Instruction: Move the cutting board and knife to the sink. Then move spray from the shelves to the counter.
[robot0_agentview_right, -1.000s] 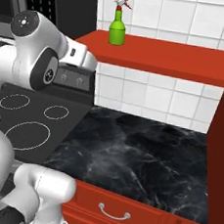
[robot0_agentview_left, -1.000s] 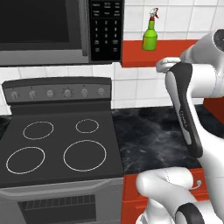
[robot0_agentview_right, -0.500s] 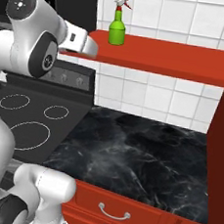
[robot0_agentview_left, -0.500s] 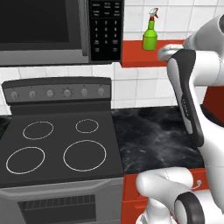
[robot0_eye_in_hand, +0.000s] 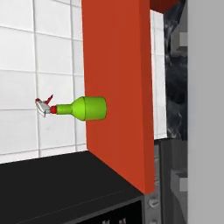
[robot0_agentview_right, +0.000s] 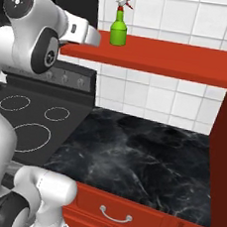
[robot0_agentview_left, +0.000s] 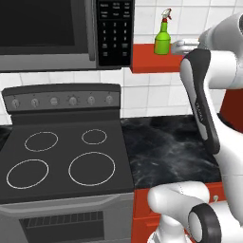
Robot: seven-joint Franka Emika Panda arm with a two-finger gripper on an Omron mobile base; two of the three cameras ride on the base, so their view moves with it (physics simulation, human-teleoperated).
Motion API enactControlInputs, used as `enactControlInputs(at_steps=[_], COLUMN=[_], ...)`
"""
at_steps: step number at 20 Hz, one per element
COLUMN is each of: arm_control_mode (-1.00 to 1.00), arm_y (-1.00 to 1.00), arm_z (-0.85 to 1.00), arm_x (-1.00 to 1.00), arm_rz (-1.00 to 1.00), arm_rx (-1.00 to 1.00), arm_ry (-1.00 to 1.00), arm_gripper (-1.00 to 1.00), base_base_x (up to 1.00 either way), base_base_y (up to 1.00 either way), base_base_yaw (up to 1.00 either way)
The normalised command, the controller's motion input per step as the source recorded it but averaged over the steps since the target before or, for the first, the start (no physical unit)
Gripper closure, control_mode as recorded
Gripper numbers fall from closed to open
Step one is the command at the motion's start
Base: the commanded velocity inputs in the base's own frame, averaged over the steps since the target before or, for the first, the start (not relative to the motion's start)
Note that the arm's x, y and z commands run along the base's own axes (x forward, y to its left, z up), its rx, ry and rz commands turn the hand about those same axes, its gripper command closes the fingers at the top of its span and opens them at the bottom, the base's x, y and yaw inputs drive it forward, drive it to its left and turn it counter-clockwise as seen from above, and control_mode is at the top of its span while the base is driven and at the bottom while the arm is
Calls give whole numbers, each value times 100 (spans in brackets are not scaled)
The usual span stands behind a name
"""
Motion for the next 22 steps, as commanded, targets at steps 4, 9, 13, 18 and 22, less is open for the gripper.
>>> enactControlInputs(at_steps=[4, 9, 13, 18, 22], arm_control_mode=[-100, -100, -100, -100, -100], arm_y=[0, -4, -6, -5, -2], arm_z=[7, 13, 28, 28, 17], arm_x=[16, 17, 18, 8, 18], arm_rz=[0, 0, 0, 0, -1], arm_rx=[-10, -7, 0, 0, 0], arm_ry=[-21, -12, 2, 9, 7], arm_gripper=[-100, -100, -100, -100, -100], base_base_x=[0, 0, 0, 0, 0], base_base_y=[0, 0, 0, 0, 0], base_base_yaw=[0, 0, 0, 0, 0])
